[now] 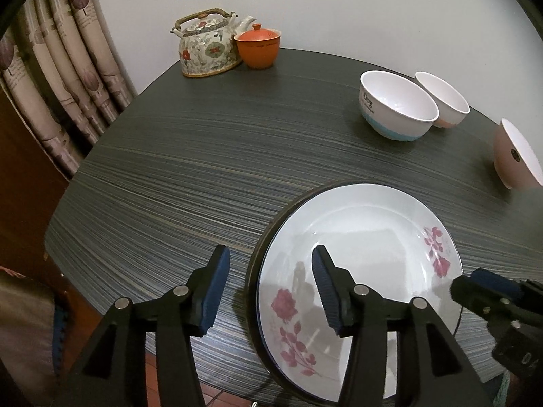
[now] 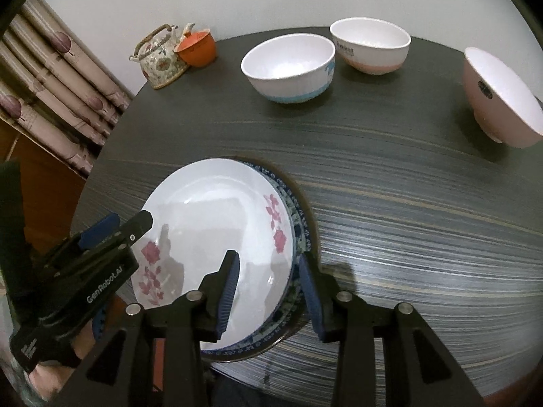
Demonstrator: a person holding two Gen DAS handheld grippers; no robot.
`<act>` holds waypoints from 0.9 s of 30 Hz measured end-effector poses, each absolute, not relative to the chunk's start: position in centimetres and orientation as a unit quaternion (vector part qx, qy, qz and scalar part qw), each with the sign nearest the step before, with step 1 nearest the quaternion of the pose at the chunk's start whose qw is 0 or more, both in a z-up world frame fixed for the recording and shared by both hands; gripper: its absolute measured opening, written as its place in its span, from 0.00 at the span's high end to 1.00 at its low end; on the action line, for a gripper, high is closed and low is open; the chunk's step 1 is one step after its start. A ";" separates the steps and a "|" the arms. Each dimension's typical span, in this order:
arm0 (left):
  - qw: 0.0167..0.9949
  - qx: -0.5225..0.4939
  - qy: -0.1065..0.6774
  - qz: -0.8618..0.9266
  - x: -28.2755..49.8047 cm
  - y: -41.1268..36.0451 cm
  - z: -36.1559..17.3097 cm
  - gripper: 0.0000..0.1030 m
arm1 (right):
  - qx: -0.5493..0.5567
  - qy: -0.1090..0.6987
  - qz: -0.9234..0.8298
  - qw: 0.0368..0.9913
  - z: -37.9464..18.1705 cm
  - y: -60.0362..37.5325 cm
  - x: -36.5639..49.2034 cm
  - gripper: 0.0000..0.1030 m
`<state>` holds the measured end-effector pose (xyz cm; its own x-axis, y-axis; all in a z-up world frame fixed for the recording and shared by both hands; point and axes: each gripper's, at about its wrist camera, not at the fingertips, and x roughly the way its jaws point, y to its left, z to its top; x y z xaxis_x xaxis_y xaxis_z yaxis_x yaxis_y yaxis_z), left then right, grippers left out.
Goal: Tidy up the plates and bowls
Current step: 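Move the left tool toward the large pink-rimmed bowl by the wall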
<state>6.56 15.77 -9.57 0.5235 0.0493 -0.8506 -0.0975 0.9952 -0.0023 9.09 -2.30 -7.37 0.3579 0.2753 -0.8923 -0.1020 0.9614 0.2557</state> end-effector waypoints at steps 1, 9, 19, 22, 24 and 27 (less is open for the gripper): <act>0.873 -0.025 0.486 0.042 6.6 15.8 -9.5 0.53 | 0.080 0.554 0.115 0.820 -7.3 -2.6 9.0 0.63; 0.873 -0.019 0.486 0.045 6.5 15.7 -9.4 0.49 | 0.097 0.537 0.117 0.830 -6.3 -4.9 8.5 0.63; 0.871 -0.001 0.488 0.054 6.7 15.2 -9.7 0.46 | 0.111 0.530 0.097 0.835 -6.0 -10.3 7.8 0.59; 0.871 -0.009 0.489 0.057 6.9 15.7 -9.9 0.46 | 0.121 0.524 0.089 0.838 -6.2 -12.5 7.5 0.59; 0.869 -0.014 0.490 0.063 7.0 16.1 -10.1 0.46 | 0.125 0.526 0.079 0.838 -6.3 -13.8 7.4 0.59; 0.867 -0.013 0.492 0.078 7.1 16.6 -10.4 0.46 | 0.140 0.525 0.067 0.837 -6.6 -16.1 7.1 0.59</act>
<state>7.15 16.63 -10.42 0.5041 0.1223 -0.8550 -0.1488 0.9874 0.0535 7.07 -16.07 -6.57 0.4401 0.2585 -0.8599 0.0354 0.9519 0.3043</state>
